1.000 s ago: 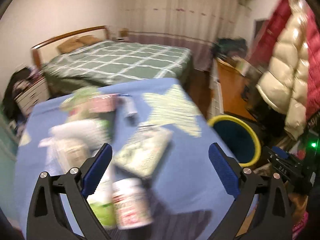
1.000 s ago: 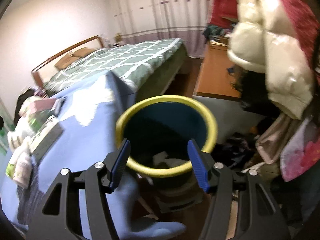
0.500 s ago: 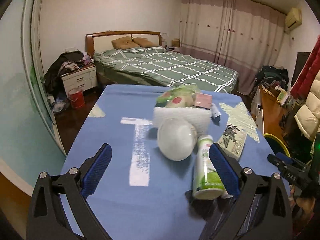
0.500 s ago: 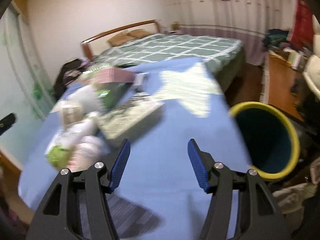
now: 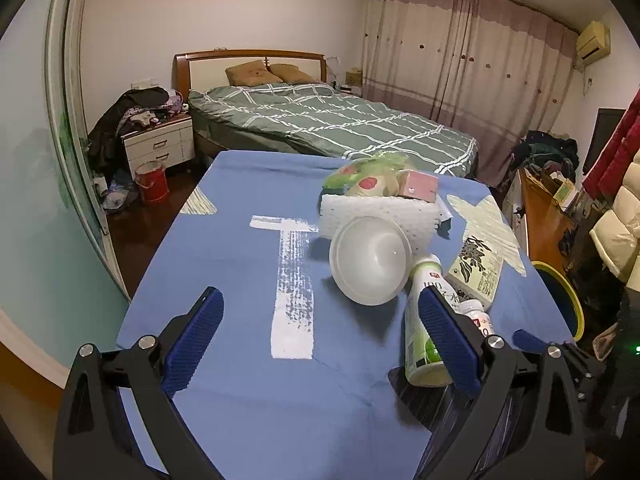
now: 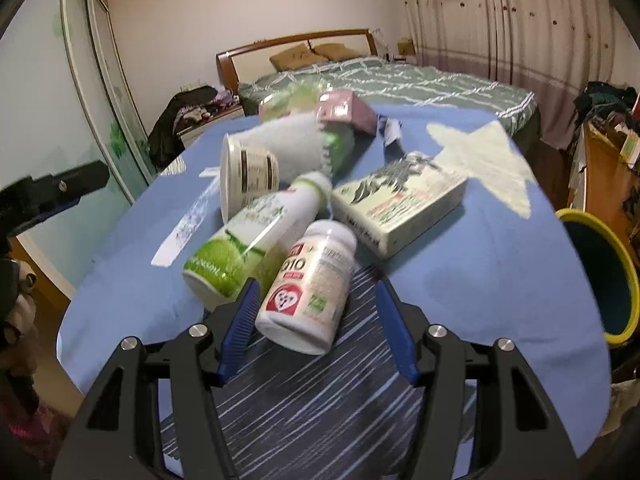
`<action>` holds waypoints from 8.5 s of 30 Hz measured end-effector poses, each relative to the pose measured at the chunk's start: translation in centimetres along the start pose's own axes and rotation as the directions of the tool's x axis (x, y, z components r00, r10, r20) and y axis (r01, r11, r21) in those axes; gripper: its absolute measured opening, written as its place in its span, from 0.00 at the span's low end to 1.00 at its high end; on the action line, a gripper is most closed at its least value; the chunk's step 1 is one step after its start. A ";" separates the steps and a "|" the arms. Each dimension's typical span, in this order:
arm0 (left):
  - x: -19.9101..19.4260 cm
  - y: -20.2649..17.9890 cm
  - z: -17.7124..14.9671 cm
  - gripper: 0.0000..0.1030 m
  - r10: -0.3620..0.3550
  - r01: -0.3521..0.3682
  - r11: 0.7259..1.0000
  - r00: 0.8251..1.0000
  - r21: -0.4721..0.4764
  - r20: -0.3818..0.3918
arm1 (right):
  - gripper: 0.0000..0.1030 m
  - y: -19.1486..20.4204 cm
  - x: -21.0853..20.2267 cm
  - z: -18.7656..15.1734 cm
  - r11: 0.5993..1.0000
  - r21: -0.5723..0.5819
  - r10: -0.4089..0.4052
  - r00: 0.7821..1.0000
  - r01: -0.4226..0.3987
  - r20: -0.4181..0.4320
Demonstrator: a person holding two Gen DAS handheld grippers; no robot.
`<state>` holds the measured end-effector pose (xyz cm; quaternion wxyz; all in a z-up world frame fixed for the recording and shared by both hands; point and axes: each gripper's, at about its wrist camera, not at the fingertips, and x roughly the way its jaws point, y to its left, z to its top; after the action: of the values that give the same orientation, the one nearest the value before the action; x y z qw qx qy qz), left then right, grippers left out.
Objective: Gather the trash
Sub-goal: 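Grasp the white supplement bottle with the right gripper, then carry the white bottle to the yellow bin and release it, then grasp the green coconut water bottle with the left gripper, then carry the coconut water bottle to the yellow bin and release it, then grasp the blue-capped white tube with the right gripper and lift it, then carry the white tube over the yellow bin and open the right gripper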
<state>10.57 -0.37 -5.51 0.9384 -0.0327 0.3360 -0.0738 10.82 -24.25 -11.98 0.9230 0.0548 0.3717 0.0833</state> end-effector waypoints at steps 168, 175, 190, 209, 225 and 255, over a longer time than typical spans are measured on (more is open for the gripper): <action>10.2 -40.1 2.4 0.81 -0.401 0.440 0.760 0.897 0.478 -0.188 | 0.49 -34.7 -11.3 -5.9 0.766 0.513 -0.450 0.893 0.388 -0.003; 7.1 -29.0 3.9 0.84 -0.342 0.339 0.849 0.937 0.405 -0.068 | 0.49 -31.3 -9.4 -4.0 0.805 0.460 -0.422 0.907 0.375 -0.001; 6.9 -4.8 5.0 0.87 -0.072 0.048 0.982 0.989 0.185 0.129 | 0.49 -19.1 -2.2 3.6 0.931 0.247 -0.282 0.959 0.268 0.019; 9.3 0.3 3.5 0.89 -0.096 0.092 0.995 0.990 0.048 0.103 | 0.49 -9.4 13.1 17.8 0.988 0.042 -0.145 0.985 0.150 -0.092; 9.5 -0.8 2.7 0.89 -0.135 0.129 0.989 0.987 0.077 0.084 | 0.20 -9.6 22.7 19.8 0.986 0.034 -0.147 0.945 0.164 -0.290; 9.6 -2.1 2.2 0.90 -0.162 0.150 0.980 0.984 0.133 0.077 | 0.19 -29.7 -0.4 5.1 0.801 0.394 -0.422 0.892 0.450 -0.160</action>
<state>19.07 -4.00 -9.60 0.9437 -0.0024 0.2855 -0.1669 17.42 -53.66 -12.86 0.8708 0.1629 0.4128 -0.2116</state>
